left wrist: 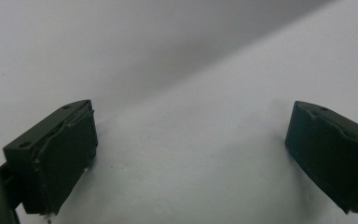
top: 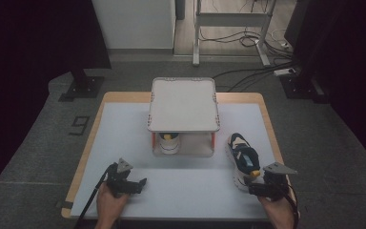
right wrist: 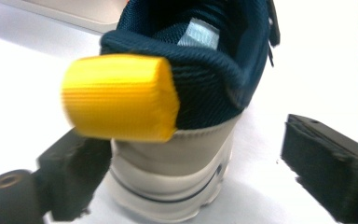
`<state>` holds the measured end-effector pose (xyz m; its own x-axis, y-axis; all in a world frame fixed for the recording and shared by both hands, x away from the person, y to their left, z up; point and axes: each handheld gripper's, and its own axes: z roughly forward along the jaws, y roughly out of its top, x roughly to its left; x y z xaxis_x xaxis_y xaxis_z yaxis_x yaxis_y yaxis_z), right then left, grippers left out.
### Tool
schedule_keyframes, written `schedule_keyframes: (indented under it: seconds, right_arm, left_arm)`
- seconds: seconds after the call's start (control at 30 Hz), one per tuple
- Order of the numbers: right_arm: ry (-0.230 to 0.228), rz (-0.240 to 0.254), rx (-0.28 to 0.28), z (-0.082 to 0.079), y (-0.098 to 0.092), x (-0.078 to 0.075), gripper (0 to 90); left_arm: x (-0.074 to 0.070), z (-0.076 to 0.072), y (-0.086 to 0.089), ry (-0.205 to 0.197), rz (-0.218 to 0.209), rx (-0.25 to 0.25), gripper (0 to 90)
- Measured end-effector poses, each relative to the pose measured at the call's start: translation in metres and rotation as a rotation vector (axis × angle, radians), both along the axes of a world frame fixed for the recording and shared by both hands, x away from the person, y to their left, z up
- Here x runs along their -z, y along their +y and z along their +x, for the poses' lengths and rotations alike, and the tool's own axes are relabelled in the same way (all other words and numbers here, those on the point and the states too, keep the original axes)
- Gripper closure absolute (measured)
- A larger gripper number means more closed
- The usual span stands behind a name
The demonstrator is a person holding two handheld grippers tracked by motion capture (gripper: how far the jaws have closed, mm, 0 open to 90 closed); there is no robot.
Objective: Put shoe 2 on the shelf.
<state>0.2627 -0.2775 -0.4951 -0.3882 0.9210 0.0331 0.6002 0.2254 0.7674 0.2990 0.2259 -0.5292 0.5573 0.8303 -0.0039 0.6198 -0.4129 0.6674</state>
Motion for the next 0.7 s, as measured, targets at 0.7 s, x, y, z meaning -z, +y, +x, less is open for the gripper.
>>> schedule_keyframes:
  seconds: [0.7]
  right_arm:
    - [0.024, 0.083, 0.008, 0.020, 0.008, -0.002, 27.4]
  left_arm:
    - [0.000, 0.000, 0.000, 0.000, 0.000, 0.000, 2.1]
